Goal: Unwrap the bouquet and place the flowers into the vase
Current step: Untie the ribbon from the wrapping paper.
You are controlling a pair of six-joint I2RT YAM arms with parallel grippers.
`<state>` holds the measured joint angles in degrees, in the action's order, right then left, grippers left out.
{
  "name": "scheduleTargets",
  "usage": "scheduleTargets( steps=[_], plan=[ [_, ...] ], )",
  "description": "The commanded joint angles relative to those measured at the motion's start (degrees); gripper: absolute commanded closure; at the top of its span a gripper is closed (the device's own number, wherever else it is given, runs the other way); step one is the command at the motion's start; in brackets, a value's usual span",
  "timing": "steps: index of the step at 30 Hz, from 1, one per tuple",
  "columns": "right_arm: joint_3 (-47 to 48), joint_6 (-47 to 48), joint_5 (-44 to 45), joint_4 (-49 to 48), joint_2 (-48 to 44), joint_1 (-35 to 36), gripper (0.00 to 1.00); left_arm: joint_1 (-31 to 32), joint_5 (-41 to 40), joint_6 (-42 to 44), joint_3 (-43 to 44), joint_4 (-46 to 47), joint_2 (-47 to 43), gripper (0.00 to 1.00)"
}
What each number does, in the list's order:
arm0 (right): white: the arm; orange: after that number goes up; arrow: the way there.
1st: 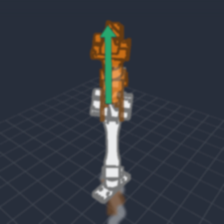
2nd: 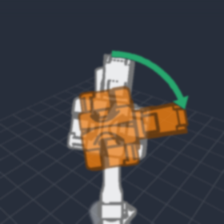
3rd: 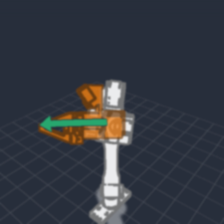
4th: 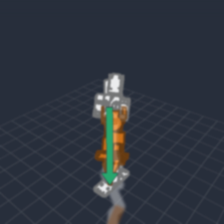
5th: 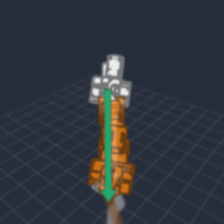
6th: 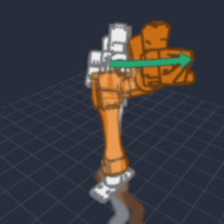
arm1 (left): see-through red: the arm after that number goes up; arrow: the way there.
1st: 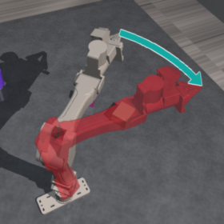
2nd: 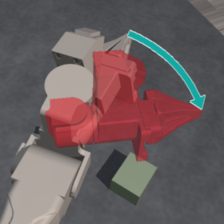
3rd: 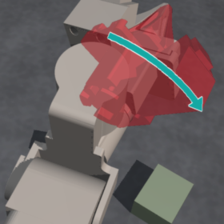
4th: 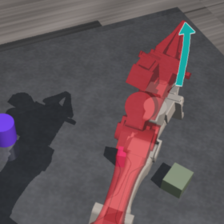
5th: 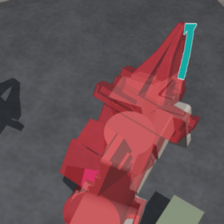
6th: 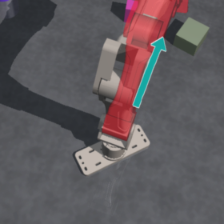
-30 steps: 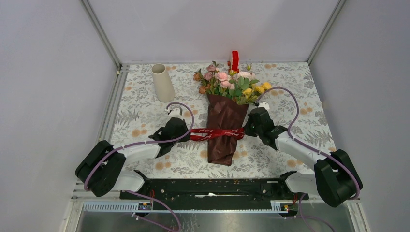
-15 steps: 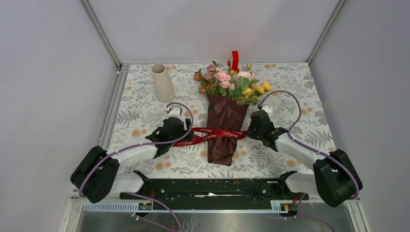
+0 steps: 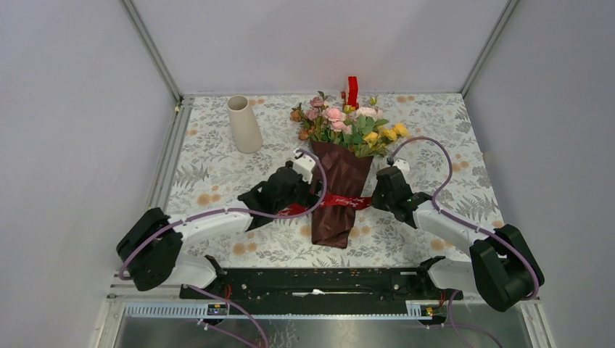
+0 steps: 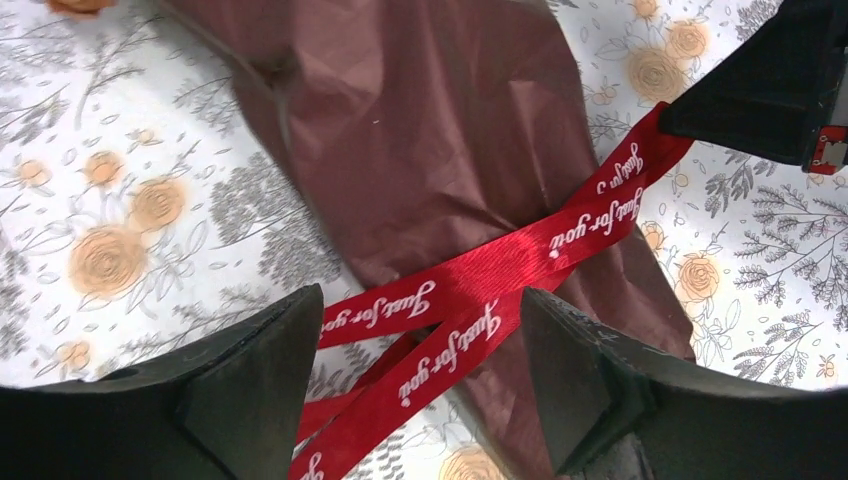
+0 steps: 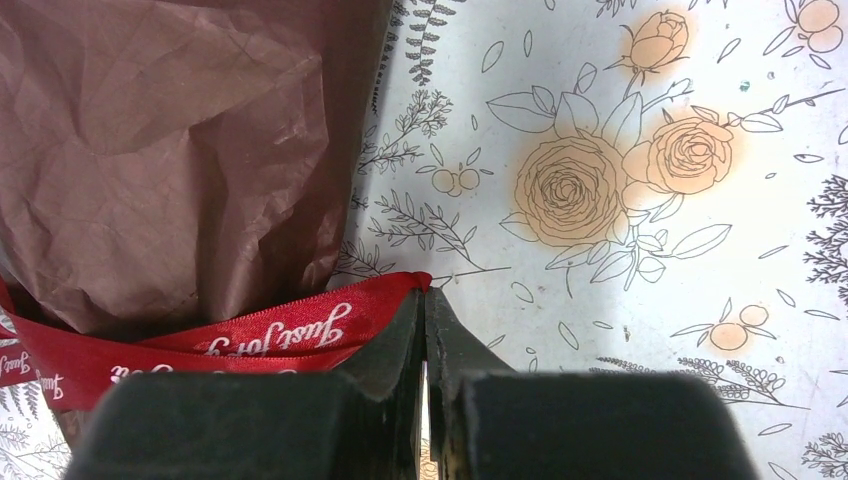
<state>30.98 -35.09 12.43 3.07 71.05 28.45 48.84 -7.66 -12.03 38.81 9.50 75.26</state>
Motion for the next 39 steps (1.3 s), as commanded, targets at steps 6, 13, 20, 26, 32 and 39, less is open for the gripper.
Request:
scheduleTargets(
  steps=[6,13,20,26,32,39],
  plan=[
    [-0.8,-0.6,0.9,-1.3,-2.9,-0.3,1.0,1.2,2.6,2.1,5.5,2.9,7.9,0.31],
    [-0.4,-0.8,0.5,-1.3,-2.1,-0.3,1.0,1.3,1.9,0.0,4.8,3.5,9.7,0.31],
    [-0.4,-0.9,0.4,-1.3,-2.2,-0.3,1.0,1.3,-0.7,-4.5,5.9,3.8,11.7,0.4],
    [-0.6,-0.9,0.3,-1.3,-2.1,-0.3,1.0,1.3,-0.3,-9.3,5.5,5.8,12.3,0.54],
    [-1.0,-0.9,0.4,-1.3,-2.5,-0.3,1.0,1.3,-0.2,-11.0,5.3,6.2,13.2,0.61],
    [-1.3,-1.1,0.5,-1.3,-3.3,-0.4,1.0,1.3,-1.2,-12.4,5.3,5.3,13.9,0.63]
  ],
)
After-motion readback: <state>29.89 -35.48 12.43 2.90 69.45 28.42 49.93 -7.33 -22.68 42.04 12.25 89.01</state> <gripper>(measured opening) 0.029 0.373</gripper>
